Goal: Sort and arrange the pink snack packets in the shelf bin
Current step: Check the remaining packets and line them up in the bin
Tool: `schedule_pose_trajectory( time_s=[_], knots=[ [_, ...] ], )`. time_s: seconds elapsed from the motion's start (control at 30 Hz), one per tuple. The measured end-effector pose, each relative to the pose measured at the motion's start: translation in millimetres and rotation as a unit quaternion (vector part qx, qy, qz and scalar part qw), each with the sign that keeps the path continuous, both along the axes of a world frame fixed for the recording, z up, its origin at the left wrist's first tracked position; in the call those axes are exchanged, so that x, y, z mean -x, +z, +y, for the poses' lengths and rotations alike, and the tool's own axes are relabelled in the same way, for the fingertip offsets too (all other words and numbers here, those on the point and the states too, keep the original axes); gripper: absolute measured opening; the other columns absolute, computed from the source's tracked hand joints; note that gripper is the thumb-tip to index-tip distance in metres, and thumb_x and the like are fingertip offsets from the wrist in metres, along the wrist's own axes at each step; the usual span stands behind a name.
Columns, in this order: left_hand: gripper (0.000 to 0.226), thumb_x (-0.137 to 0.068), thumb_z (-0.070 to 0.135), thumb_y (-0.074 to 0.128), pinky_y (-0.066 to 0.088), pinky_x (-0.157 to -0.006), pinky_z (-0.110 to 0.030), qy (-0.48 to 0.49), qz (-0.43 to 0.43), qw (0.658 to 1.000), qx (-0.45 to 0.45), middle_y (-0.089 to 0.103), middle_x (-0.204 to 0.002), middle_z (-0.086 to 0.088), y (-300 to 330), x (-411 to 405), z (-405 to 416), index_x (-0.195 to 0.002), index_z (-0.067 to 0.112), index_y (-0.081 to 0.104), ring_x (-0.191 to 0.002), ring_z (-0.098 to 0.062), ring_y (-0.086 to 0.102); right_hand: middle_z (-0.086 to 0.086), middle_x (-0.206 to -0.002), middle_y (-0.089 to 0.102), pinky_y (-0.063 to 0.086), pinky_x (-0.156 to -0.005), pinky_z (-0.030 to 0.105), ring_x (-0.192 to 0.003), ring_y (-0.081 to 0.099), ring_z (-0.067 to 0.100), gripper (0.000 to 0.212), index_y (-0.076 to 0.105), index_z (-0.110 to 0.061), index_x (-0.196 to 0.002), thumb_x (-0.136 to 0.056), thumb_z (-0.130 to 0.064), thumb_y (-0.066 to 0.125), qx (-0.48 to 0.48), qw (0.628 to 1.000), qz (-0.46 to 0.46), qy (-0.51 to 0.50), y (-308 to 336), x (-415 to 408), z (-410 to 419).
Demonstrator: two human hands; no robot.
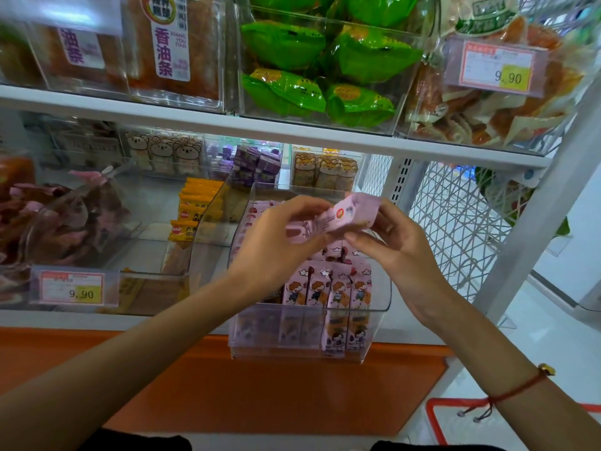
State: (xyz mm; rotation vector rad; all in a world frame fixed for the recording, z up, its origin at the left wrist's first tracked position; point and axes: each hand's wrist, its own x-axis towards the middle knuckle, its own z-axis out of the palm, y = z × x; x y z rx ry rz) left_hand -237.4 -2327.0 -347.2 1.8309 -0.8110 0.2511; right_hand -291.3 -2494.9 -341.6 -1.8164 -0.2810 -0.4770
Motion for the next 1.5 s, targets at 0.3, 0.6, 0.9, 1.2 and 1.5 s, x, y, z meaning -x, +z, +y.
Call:
schedule_pose_trajectory(
  time_s=[0.3, 0.6, 0.9, 1.2, 1.5],
  knots=[
    [0.05, -0.081, 0.027, 0.073, 0.046, -0.095, -0.018, 0.03, -0.037, 0.998, 0.032, 0.059, -0.126, 0.01, -3.4, 2.3, -0.8, -0.128, 0.023, 0.056, -0.116, -0.002, 0.052, -0.01, -0.103, 0.071, 0.053, -0.092, 0.031, -0.102, 0.065, 0.006, 0.04, 0.064, -0.029, -0.11, -0.071, -0.023, 0.073, -0.001, 0.999, -0.045, -0.03, -1.1, 0.2, 4.9],
    [0.034, -0.089, 0.019, 0.062, 0.053, -0.079, -0.016, -0.052, 0.055, 0.996, 0.053, 0.066, -0.108, 0.014, 0.9, 2.4, -2.4, -0.123, 0.018, 0.058, -0.097, 0.002, 0.064, -0.005, -0.098, 0.073, 0.055, -0.072, 0.025, -0.09, 0.07, 0.013, 0.046, 0.065, -0.026, -0.117, -0.076, -0.047, 0.066, -0.076, 0.994, 0.033, -0.077, -2.7, -5.3, 2.3],
    [0.047, -0.084, 0.041, 0.066, 0.047, -0.086, -0.012, 0.016, -0.018, 1.0, 0.002, 0.059, -0.116, 0.018, -5.9, -0.3, -3.6, -0.127, 0.032, 0.052, -0.102, 0.007, 0.055, -0.009, -0.09, 0.07, 0.054, -0.07, 0.015, -0.082, 0.068, 0.002, 0.026, 0.062, -0.029, -0.094, -0.072, -0.034, 0.076, -0.047, 0.99, -0.041, -0.13, -1.7, -3.8, 10.4],
    [0.037, -0.095, 0.029, 0.053, 0.052, -0.09, -0.028, -0.027, -0.01, 0.999, -0.019, 0.068, -0.11, 0.009, -4.4, 5.1, -7.2, -0.13, 0.018, 0.056, -0.098, -0.001, 0.063, -0.015, -0.105, 0.058, 0.055, -0.071, 0.018, -0.089, 0.065, 0.001, 0.052, 0.052, -0.037, -0.113, -0.066, -0.051, 0.067, -0.027, 0.994, -0.018, -0.107, 5.4, -3.1, 1.9],
    [0.039, -0.092, 0.035, 0.06, 0.048, -0.098, -0.033, 0.046, -0.036, 0.978, -0.199, 0.056, -0.132, 0.009, -24.3, -5.6, -6.5, -0.129, 0.026, 0.054, -0.117, -0.009, 0.054, 0.002, -0.105, 0.066, 0.055, -0.074, 0.026, -0.087, 0.069, 0.015, 0.022, 0.054, -0.026, -0.097, -0.083, -0.027, 0.071, -0.082, 0.957, -0.083, -0.266, 0.9, -9.0, -22.6]
  ],
)
